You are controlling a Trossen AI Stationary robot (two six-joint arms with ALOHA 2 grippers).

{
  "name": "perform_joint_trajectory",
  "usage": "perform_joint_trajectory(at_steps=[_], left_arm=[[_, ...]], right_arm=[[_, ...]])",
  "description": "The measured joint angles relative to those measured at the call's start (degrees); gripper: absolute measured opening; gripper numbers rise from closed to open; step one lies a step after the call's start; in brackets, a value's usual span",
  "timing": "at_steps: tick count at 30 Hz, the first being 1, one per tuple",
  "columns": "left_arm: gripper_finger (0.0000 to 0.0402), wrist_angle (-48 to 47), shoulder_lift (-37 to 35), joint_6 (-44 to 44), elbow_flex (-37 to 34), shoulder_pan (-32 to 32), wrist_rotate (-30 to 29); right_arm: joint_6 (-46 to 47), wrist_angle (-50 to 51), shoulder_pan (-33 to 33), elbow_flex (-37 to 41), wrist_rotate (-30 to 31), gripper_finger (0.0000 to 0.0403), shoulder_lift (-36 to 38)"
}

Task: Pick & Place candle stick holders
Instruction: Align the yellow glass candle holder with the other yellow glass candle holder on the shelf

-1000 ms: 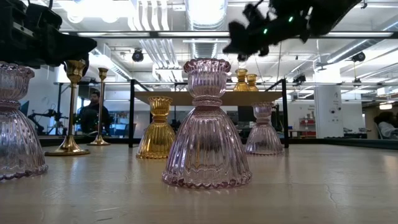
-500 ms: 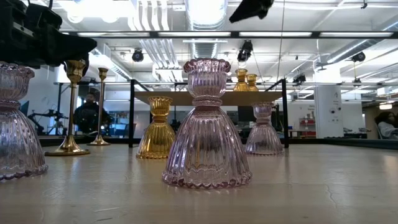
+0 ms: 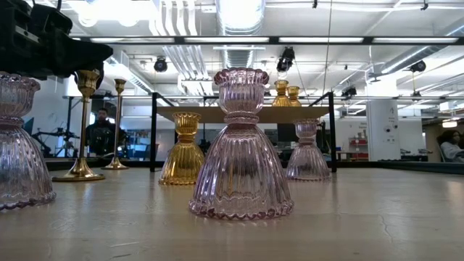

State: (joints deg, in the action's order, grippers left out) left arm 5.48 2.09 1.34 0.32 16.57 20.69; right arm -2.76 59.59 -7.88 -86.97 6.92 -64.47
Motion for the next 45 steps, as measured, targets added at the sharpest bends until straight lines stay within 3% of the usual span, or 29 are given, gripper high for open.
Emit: perform_joint_trajectory(at_steps=[5,10,14,22,25,28,31,36,45], left_arm=[[0.003,0.05,0.0,-0.04,0.0,0.01,-4.96],[0.003,2.19,0.0,1.9,0.02,-0.01,-5.61],[0.003,8.72,0.01,2.28,1.31,-0.01,-7.34],[0.003,33.13,0.02,4.98,6.53,0.01,-22.92],[0.003,36.22,0.24,5.06,9.75,0.0,-24.2],[0.003,29.34,2.28,5.14,14.97,-0.01,-19.33],[0.003,15.25,7.53,7.62,23.2,-0.03,-16.01],[0.003,-6.37,23.04,8.86,38.59,-0.03,-13.1],[0.003,-22.12,51.39,4.37,61.98,-0.03,2.07]], right_arm=[[0.7,-0.17,0.0,0.37,3.6,0.0008,2.47],[3.01,-0.21,0.0,0.37,3.75,0.0008,3.0],[3.4,-0.24,0.0,0.39,3.77,0.0008,2.3],[1.72,-0.52,-0.04,0.41,6.93,0.0008,-0.25],[1.72,-0.46,-0.03,0.43,6.94,0.0008,-0.66],[2.05,-0.37,0.0,0.43,7.01,0.0008,-0.68],[1.89,-0.37,0.0,0.43,7.62,0.0008,-0.68],[1.08,-0.37,0.0,0.43,8.37,0.0008,-0.68],[1.28,-0.17,0.0,0.75,8.43,0.0008,-0.67]])
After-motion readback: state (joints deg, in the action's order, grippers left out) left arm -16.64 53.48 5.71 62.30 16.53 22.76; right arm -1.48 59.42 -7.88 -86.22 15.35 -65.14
